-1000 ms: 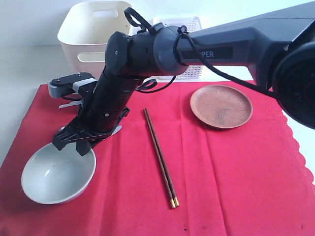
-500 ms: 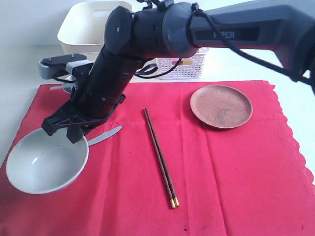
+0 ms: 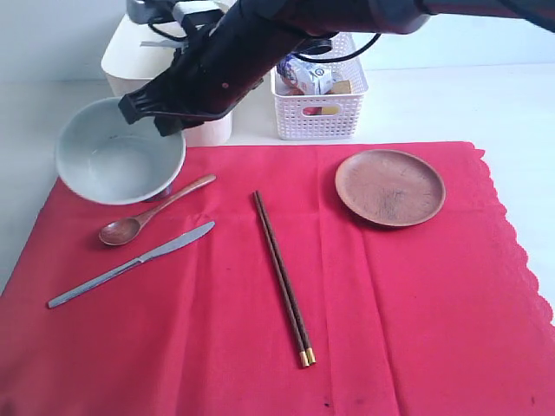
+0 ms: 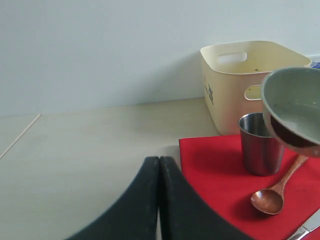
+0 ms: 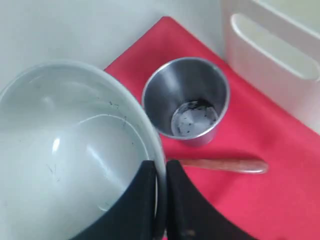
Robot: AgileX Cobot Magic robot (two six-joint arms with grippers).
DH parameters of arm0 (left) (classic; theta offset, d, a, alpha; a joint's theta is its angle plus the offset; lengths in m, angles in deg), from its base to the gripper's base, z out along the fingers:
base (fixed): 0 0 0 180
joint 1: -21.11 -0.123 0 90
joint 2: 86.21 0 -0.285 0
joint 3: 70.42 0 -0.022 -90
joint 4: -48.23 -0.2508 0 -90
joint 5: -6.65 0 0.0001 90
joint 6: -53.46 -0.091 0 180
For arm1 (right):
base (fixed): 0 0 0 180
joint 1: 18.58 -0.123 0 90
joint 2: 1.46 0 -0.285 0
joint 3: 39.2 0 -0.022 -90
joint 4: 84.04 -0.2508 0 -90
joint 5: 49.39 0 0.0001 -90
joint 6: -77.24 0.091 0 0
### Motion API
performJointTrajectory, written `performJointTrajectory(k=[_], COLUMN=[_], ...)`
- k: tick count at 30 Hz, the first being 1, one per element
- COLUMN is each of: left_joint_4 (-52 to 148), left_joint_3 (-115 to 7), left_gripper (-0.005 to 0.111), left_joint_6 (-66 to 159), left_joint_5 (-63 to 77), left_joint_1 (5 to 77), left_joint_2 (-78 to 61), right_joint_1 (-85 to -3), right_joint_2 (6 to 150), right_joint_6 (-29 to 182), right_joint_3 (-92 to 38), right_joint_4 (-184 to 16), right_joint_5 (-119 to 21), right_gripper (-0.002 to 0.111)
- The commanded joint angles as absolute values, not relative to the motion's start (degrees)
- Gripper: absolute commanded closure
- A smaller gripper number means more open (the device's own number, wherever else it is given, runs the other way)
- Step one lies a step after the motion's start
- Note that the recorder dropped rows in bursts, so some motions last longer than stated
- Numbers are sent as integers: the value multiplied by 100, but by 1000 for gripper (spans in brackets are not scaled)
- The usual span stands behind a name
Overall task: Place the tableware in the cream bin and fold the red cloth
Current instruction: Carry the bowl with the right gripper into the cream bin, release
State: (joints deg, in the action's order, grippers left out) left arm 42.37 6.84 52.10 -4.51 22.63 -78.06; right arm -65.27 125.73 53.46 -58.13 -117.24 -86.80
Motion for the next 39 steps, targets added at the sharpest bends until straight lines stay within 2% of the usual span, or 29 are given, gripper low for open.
performJointTrajectory(k=[1, 12, 22, 35, 39], left_joint_4=[4268, 4268, 4268, 4268, 4268], left_joint_3=[680, 680, 680, 680, 680], left_gripper=[106, 106, 106, 106, 106], left_joint_6=[5214, 5214, 5214, 5214, 5214], left_joint_5=[-444, -444, -444, -444, -444], left_joint_1=[2293, 2293, 2293, 2293, 2293], left_joint_2=[-7842, -7842, -7842, -7842, -7842], right_joint_1=[-6250, -5818, -5714, -5714, -5714], right_joint_2=[12504, 12870, 13869, 14591, 14601], right_joint_6=[5249, 5222, 5487, 6310, 6399], right_joint_3=[-5898, -7329, -8325, -8630, -8630], right_joint_4=[-12117, -12220, -12280, -12270, -12270], right_joint_5=[-8410, -8252, -7689, -7022, -6916], right_gripper=[108, 108, 108, 108, 101])
